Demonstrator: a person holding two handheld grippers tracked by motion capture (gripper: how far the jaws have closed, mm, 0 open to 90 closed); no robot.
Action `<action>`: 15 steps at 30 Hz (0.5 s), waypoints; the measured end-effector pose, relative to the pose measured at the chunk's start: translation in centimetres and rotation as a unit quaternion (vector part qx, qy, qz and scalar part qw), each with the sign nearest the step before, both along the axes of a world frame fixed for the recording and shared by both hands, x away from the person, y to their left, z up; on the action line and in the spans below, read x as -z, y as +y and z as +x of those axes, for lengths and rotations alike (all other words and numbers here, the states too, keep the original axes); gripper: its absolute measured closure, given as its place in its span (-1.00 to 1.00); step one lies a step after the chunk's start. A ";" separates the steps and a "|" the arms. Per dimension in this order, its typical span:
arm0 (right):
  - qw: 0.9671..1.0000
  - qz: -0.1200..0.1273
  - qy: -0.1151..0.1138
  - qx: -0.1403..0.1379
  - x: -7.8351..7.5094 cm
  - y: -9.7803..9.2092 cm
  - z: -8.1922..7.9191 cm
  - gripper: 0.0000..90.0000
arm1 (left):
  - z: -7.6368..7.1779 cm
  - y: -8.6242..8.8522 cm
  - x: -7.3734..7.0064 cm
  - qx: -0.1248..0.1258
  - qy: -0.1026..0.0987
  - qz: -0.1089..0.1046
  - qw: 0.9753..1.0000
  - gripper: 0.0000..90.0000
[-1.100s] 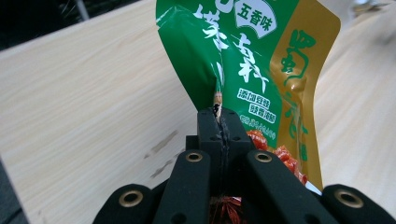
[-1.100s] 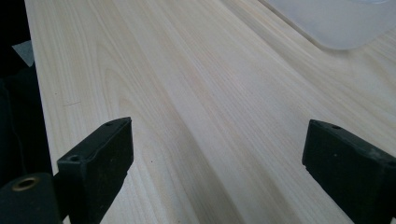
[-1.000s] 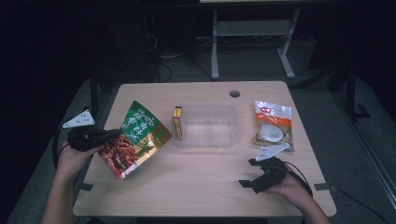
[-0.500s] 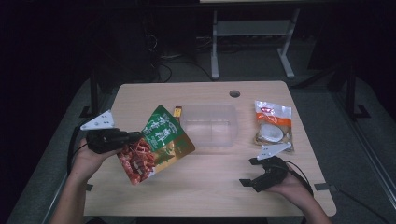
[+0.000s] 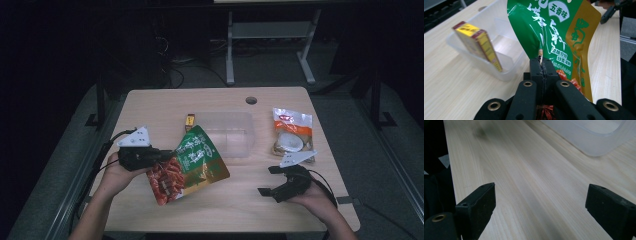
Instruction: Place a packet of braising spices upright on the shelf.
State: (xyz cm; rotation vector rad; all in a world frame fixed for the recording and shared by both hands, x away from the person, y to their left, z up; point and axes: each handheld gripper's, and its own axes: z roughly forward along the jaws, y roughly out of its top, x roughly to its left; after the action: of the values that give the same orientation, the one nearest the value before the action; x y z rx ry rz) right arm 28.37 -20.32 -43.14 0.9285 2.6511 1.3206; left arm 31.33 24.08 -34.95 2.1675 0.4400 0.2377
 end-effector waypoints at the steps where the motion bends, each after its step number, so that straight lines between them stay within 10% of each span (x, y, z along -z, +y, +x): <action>1: 1.000 0.003 0.000 0.001 -0.1 0.0 0.0 -0.80 | -0.1 -0.4 0.2 0.003 0.000 0.003 1.000 0.99; 15: 0.999 0.039 -0.015 -0.009 -1.8 0.6 0.3 -0.80 | -1.0 -3.8 2.1 0.016 -0.018 0.017 1.000 0.99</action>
State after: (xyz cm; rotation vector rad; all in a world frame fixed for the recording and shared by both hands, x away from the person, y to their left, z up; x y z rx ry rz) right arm 28.67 -19.72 -41.30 0.8881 2.6095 1.4405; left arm 30.28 20.32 -37.05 2.1977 0.3834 0.2677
